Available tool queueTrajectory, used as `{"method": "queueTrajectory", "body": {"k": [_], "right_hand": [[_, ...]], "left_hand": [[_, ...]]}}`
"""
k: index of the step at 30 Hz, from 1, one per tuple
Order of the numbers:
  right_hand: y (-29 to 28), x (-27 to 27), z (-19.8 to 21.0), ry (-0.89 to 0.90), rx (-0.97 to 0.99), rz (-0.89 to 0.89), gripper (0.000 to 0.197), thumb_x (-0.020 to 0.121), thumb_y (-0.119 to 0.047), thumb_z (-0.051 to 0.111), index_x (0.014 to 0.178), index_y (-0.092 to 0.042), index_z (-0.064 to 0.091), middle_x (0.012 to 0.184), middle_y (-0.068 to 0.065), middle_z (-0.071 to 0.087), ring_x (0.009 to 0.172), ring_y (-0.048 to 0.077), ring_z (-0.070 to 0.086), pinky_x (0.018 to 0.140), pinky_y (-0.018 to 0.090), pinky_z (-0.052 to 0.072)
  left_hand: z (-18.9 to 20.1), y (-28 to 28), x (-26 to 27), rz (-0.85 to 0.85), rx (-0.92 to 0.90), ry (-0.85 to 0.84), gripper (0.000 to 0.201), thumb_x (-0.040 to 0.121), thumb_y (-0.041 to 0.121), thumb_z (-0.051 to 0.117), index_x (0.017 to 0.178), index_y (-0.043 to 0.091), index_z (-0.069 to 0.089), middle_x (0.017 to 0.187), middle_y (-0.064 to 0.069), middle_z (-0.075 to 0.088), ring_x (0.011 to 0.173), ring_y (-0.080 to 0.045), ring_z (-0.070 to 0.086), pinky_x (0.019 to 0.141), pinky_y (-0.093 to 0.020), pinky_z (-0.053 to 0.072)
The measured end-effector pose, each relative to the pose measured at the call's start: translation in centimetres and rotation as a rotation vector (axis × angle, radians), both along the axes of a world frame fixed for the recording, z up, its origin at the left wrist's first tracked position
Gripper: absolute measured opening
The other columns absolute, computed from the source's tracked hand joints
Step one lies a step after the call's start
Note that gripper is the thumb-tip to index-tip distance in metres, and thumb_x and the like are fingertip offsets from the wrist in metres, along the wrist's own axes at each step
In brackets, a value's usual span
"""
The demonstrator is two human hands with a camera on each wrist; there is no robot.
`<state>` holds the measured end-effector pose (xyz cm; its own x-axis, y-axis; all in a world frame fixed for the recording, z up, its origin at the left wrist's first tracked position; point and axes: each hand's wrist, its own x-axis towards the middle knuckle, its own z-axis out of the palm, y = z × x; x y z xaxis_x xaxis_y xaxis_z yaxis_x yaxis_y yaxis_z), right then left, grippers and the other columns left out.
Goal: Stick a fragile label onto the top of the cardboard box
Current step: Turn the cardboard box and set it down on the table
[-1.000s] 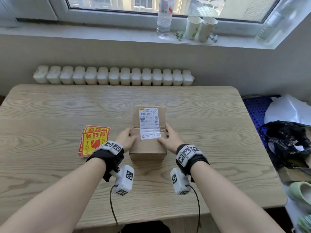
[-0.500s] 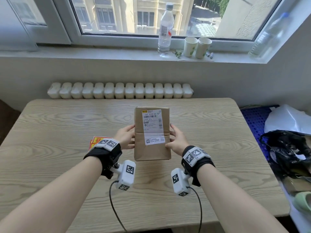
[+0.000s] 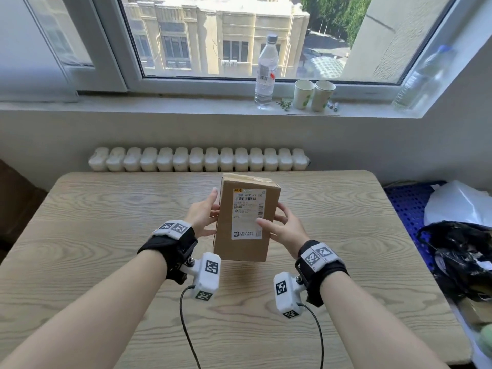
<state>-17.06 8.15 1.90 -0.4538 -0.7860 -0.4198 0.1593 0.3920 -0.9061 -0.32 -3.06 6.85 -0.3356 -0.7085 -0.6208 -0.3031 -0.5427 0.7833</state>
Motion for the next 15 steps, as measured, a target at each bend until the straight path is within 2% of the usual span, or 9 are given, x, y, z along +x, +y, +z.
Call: {"method": "queueTrajectory", "body": {"k": [1,5,8,10,13,15], "right_hand": [[0.0,0.1,0.0,-0.038,-0.009,-0.008,0.090,0.056,-0.038,0.085,0.133,-0.030,0.040,0.124,0.009,0.057,0.115,0.026,0.058,0.096,0.048,0.051],[0.1,0.0,0.5,-0.159,-0.019,-0.070,0.061,0.078,-0.042,0.068,0.130,-0.020,0.044,0.119,0.007,0.062,0.112,0.033,0.059,0.098,0.047,0.047],[0.3,-0.2,0.8,-0.184,-0.008,-0.070,0.071,0.069,-0.065,0.058,0.124,-0.021,0.047,0.123,0.003,0.057,0.118,0.036,0.052,0.102,0.055,0.041],[0.3,-0.5,0.9,-0.177,0.005,-0.060,0.078,0.063,-0.073,0.051,0.125,-0.025,0.046,0.128,0.002,0.051,0.121,0.035,0.049,0.102,0.055,0.038],[0.3,-0.9,0.6,-0.156,0.026,-0.081,0.070,0.072,-0.074,0.046,0.124,-0.026,0.045,0.131,0.004,0.052,0.121,0.032,0.049,0.101,0.054,0.036],[0.2,-1.1,0.5,-0.152,0.037,-0.104,0.052,0.082,-0.065,0.045,0.113,-0.023,0.047,0.120,0.003,0.059,0.114,0.029,0.053,0.100,0.053,0.036]], "left_hand": [[0.0,-0.1,0.0,0.002,-0.001,0.000,0.065,0.089,0.054,0.043,0.117,-0.003,0.057,0.122,-0.018,0.061,0.119,-0.027,0.055,0.095,-0.046,0.046],[-0.3,0.0,-0.1,-0.029,-0.009,-0.033,0.073,0.082,0.061,0.048,0.115,-0.003,0.059,0.120,-0.016,0.064,0.113,-0.027,0.059,0.090,-0.041,0.047],[-0.8,0.2,-0.4,-0.028,-0.006,-0.060,0.069,0.081,0.059,0.052,0.115,-0.001,0.061,0.114,-0.010,0.065,0.105,-0.024,0.059,0.094,-0.043,0.045],[-1.0,0.4,-0.7,-0.025,0.008,-0.056,0.062,0.084,0.052,0.054,0.117,0.000,0.059,0.111,-0.010,0.063,0.105,-0.024,0.058,0.100,-0.044,0.043],[-1.3,0.7,-1.0,-0.015,0.039,-0.030,0.049,0.088,0.040,0.055,0.119,0.002,0.057,0.115,-0.009,0.060,0.120,-0.026,0.054,0.104,-0.045,0.040],[-1.5,0.8,-1.2,-0.021,0.040,-0.025,0.039,0.089,0.036,0.054,0.114,0.006,0.059,0.124,-0.010,0.060,0.123,-0.027,0.052,0.103,-0.043,0.039]]}}
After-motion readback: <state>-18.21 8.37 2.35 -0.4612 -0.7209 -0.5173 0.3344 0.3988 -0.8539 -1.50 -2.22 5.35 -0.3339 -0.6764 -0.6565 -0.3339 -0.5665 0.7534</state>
